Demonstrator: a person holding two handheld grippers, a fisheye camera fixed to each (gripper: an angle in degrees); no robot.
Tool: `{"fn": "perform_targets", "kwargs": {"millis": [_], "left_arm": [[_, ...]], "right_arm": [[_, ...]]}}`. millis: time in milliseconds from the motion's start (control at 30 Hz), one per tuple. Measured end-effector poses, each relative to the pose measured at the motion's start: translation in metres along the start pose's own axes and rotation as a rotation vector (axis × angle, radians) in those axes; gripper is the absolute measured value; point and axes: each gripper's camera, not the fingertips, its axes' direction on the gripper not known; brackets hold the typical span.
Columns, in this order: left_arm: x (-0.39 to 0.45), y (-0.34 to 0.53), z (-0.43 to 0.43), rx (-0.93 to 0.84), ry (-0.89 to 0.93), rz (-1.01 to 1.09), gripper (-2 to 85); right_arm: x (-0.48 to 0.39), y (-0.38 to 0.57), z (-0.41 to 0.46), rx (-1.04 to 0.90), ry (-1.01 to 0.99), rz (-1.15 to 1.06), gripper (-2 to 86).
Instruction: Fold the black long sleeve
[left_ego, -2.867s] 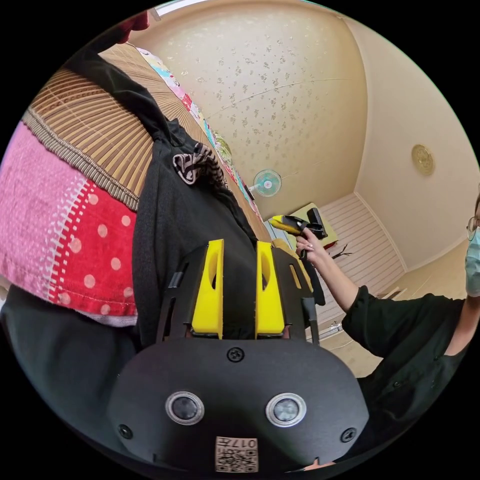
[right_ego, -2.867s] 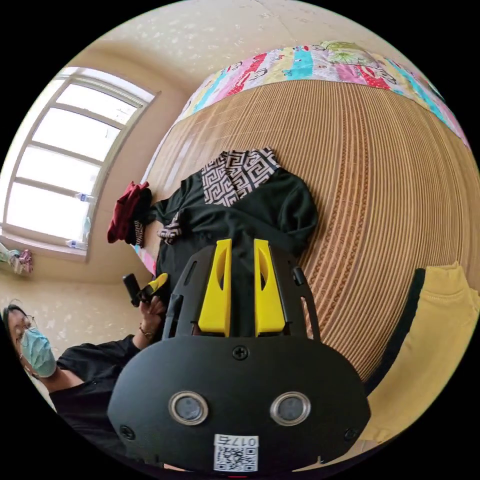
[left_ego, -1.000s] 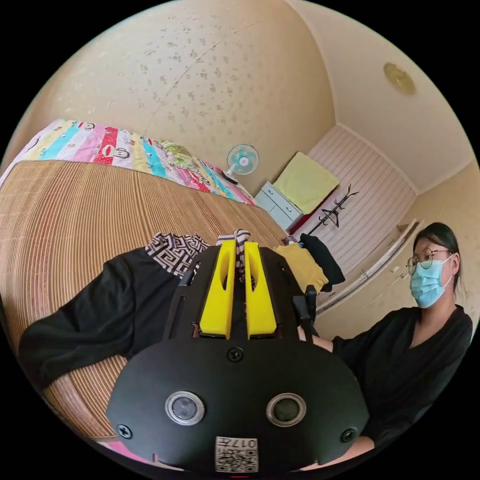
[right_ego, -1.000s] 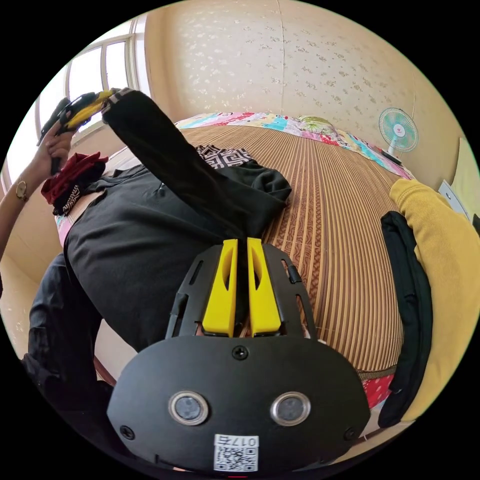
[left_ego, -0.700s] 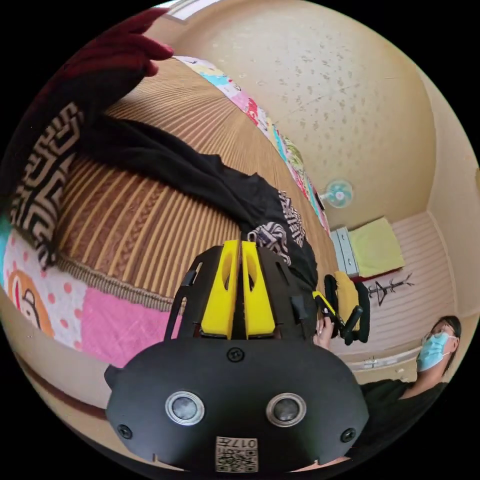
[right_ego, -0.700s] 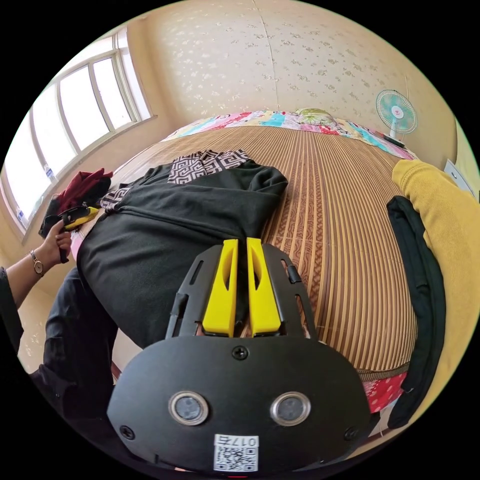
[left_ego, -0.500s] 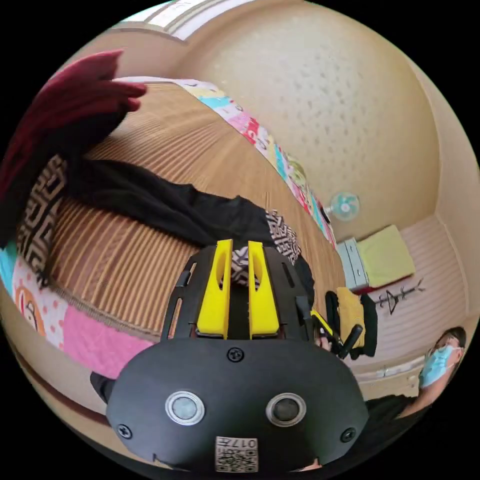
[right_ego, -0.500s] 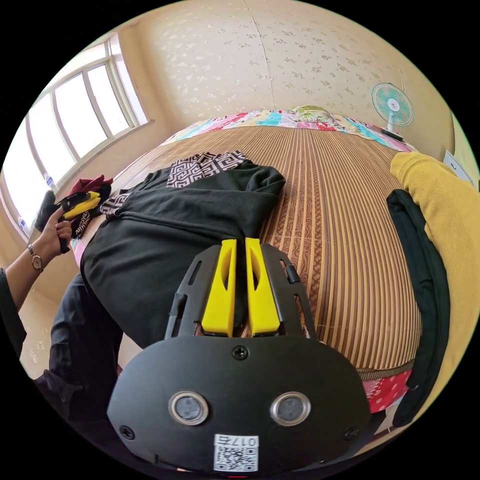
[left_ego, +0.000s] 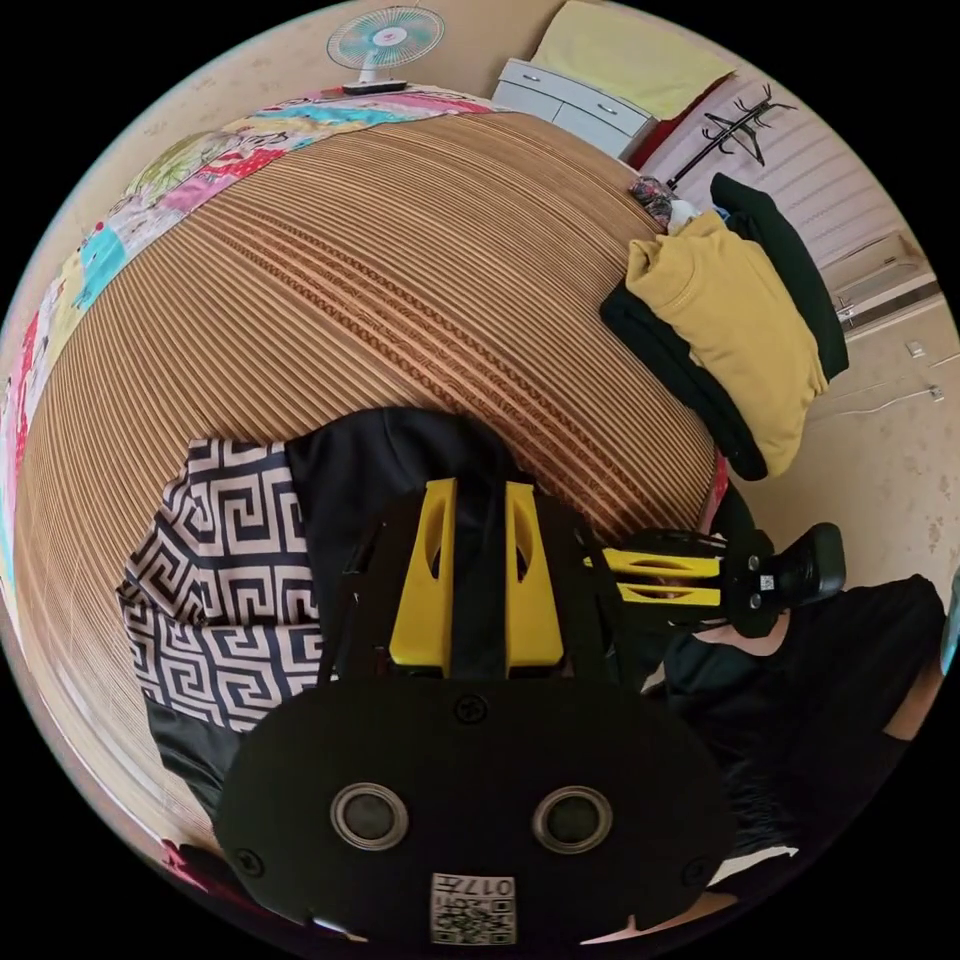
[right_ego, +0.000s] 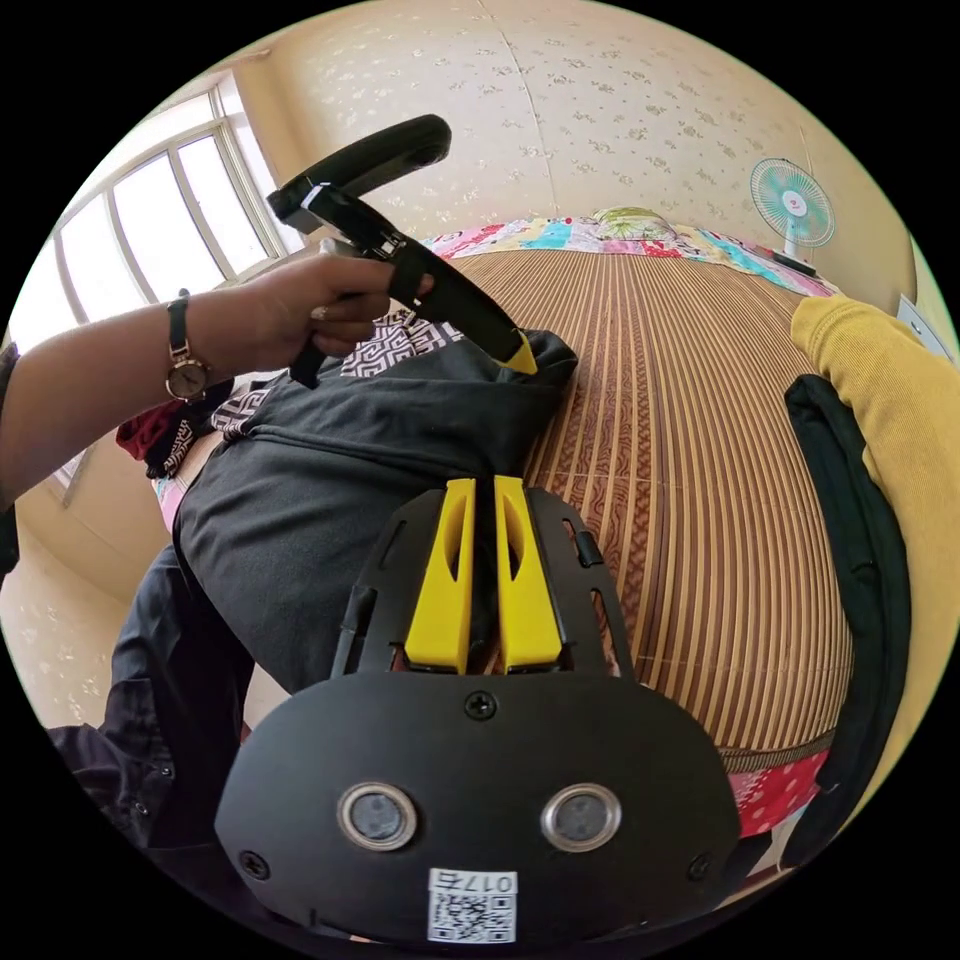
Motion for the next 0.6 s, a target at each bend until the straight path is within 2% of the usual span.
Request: {"fn": "perform_targets", "kwargs": {"millis": [67, 200, 267, 433, 600], "left_arm": [[-0.003, -0.003, 0.008, 0.004, 0.083, -0.001, 7.9], [-0.001, 0.002, 0.021, -0.032, 0.090, -0.002, 6.6], [0.004, 0.008, 0.019, -0.011, 0.092, 0.017, 0.5], [-0.004, 0.006, 0.000, 0.039, 0.185, -0.016, -0.8], [-0.021, -0.011, -0.027, 0.065, 0.159, -0.051, -1.0]], "right_arm": [[0.004, -0.001, 0.000, -0.002, -0.012, 0.007, 2.9], [0.009, -0.004, 0.000, -0.004, -0.020, 0.013, 2.9], [0.012, -0.005, 0.000, -0.004, -0.022, 0.016, 3.0], [0.015, -0.006, -0.001, -0.005, -0.017, 0.020, 3.4], [0.017, -0.008, -0.001, -0.005, 0.002, 0.031, 3.4]]}}
